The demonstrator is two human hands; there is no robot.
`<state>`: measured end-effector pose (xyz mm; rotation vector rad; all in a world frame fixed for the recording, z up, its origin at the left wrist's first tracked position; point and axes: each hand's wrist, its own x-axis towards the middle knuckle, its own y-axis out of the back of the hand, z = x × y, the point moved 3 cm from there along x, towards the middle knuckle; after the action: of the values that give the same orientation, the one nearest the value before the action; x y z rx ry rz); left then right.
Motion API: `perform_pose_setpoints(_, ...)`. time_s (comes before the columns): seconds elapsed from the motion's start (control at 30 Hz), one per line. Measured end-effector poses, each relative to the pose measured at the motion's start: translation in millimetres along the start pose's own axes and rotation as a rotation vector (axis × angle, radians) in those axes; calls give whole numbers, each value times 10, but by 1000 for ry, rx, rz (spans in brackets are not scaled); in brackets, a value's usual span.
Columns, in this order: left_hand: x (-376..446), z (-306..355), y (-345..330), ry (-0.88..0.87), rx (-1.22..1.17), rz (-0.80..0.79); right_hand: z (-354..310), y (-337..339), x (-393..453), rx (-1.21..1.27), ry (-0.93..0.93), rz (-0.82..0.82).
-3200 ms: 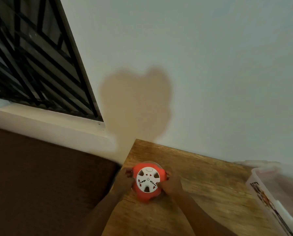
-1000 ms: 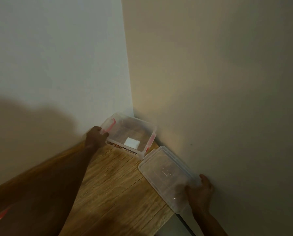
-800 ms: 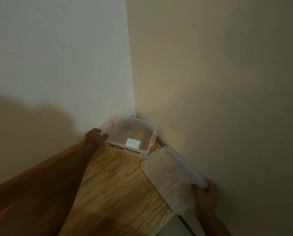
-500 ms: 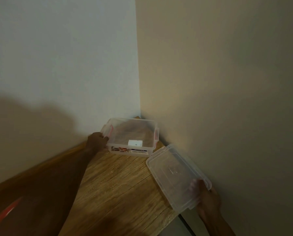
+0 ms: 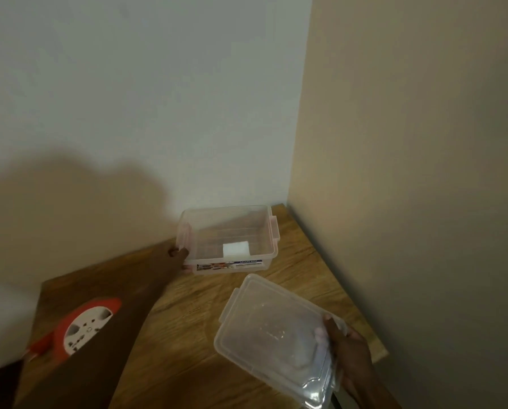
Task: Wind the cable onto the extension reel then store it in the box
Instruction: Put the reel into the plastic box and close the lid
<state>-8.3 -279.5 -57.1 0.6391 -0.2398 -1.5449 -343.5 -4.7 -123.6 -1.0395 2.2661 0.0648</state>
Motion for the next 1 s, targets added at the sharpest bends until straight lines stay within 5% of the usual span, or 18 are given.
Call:
perform_pose_setpoints(0.43,-598,-679,555,211,-342,92,-103,-1318,117,-653,226,-271)
perform_pose_setpoints(0.6,-697,-680,625,265,-514,43,-35,-1782,209,-745,210,-375)
perform_pose_setpoints(1.0,-688,-598,644,202,-468,19,98,-2051,333,-752,179,-338)
